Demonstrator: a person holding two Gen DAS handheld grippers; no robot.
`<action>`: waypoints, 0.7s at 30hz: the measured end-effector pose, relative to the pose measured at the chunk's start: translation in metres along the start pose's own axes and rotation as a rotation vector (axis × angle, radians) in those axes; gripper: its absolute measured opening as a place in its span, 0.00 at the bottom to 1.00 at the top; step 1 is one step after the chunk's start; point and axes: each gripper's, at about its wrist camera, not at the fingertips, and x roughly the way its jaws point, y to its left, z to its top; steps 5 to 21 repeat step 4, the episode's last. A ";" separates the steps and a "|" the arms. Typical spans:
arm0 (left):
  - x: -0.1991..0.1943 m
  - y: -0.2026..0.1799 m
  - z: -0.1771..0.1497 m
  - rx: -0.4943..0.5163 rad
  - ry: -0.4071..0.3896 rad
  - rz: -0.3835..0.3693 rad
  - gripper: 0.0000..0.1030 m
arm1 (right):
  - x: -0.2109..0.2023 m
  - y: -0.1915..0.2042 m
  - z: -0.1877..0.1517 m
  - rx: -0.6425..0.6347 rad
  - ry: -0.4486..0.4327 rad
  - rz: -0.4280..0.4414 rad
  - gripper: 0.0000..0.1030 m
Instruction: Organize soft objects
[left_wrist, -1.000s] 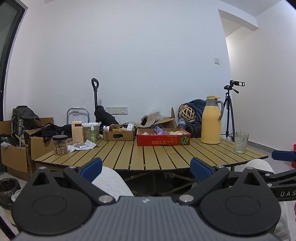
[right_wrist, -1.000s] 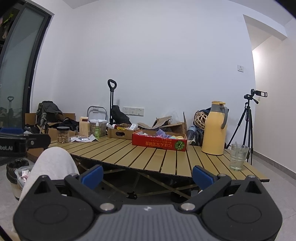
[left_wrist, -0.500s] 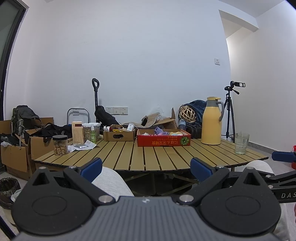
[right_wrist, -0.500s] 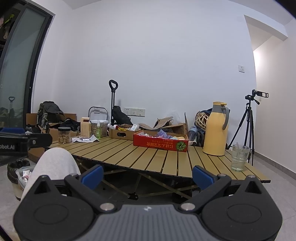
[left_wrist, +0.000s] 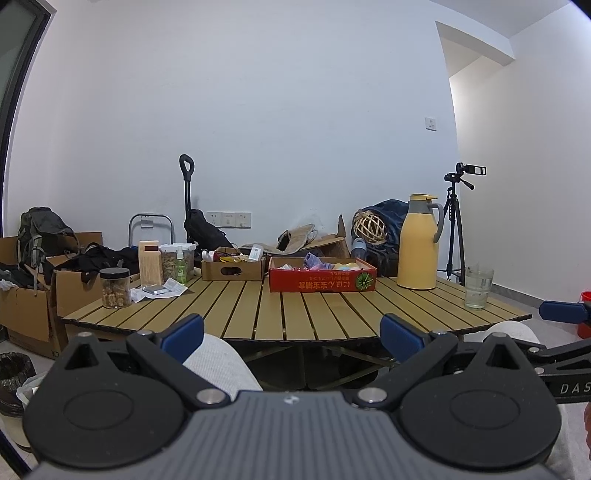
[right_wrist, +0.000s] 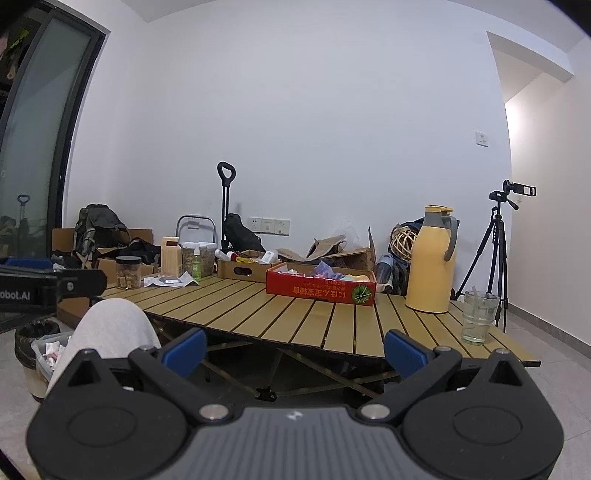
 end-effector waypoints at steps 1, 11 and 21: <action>0.001 0.000 0.000 -0.003 0.002 -0.001 1.00 | 0.000 -0.001 0.001 -0.001 0.001 -0.001 1.00; 0.000 0.002 -0.001 -0.009 -0.002 -0.001 1.00 | 0.001 -0.001 0.001 -0.001 -0.001 -0.003 1.00; 0.000 0.002 -0.001 -0.009 -0.002 -0.001 1.00 | 0.001 -0.001 0.001 -0.001 -0.001 -0.003 1.00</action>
